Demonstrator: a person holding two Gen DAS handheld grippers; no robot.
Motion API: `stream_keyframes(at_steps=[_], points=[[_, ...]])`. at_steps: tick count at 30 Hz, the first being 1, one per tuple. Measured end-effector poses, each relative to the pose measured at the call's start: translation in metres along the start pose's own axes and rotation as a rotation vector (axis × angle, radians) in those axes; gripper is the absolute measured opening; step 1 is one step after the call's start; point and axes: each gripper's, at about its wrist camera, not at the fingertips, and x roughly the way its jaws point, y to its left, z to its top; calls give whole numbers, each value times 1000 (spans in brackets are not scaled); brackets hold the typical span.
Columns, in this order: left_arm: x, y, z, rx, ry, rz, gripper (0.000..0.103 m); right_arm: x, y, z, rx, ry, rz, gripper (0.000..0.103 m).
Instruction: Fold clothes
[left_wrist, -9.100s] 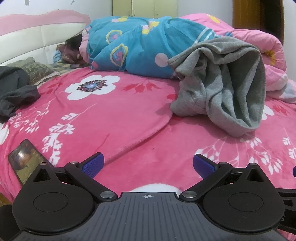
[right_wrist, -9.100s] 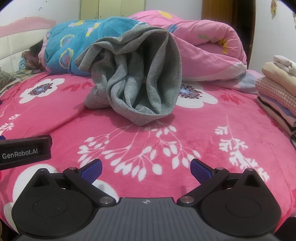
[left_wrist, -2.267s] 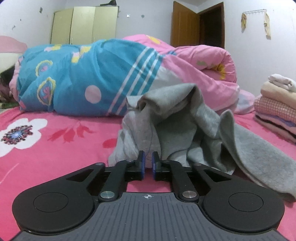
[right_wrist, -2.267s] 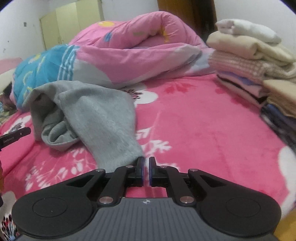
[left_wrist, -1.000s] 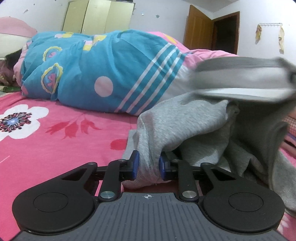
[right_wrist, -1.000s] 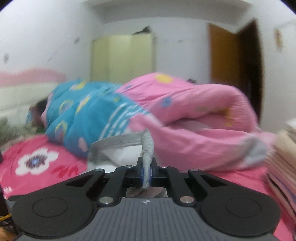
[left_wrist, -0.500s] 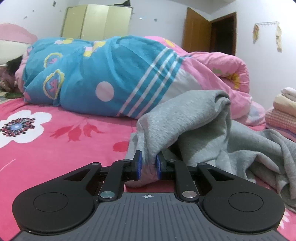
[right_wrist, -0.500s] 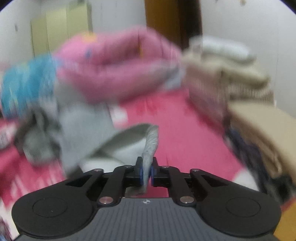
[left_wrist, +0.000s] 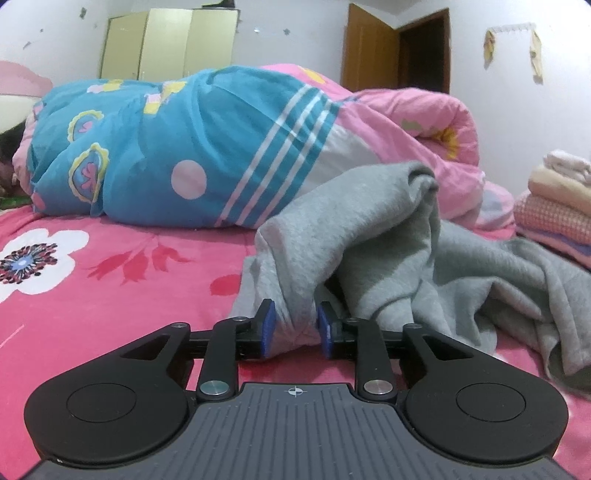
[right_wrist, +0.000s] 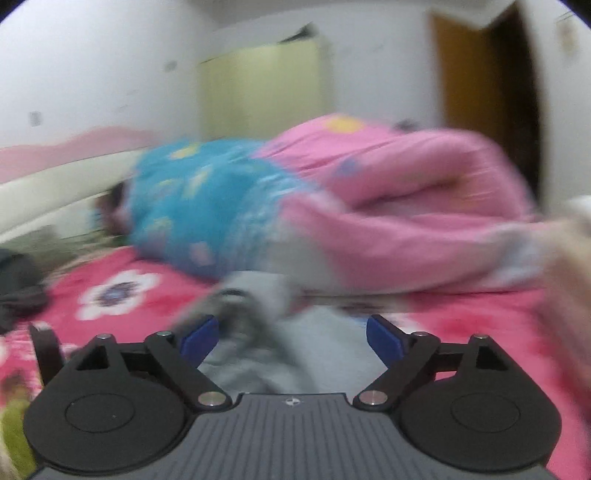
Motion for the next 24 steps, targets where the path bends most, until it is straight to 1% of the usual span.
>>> stream_keyframes(at_steps=[2,5,9,11,12,13,14,15,16,17,19,22,24], points=[[1,-1,-2,10,14,-2,29,51,13,16,9,45,88,90],[3,0,-3,7,26,-9,30,127,21,41,101,105,127,90],[8,7,-3,-25,52,-16,31,214,10,57,268,268,148,92],[12,10,-3,-44,71,-17,32,248,6,50,339,391,162,92],[13,10,-3,-48,73,-14,32,256,7,41,341,441,180,90],[13,11,-2,-47,72,-10,32,262,9,32,337,481,194,79],[13,11,-2,-47,72,-5,32,254,13,27,301,464,194,61],[13,11,-2,-48,71,1,32,247,18,21,264,448,193,54],[12,11,-2,-51,68,12,33,240,22,15,227,431,192,36],[11,12,-2,-56,64,22,35,231,26,10,194,413,193,25],[6,15,-2,-65,46,40,35,204,31,5,164,362,205,22],[-1,18,-2,-76,20,68,35,156,42,-2,100,289,249,20],[-10,20,-3,-70,3,87,35,130,56,-10,16,255,262,20]])
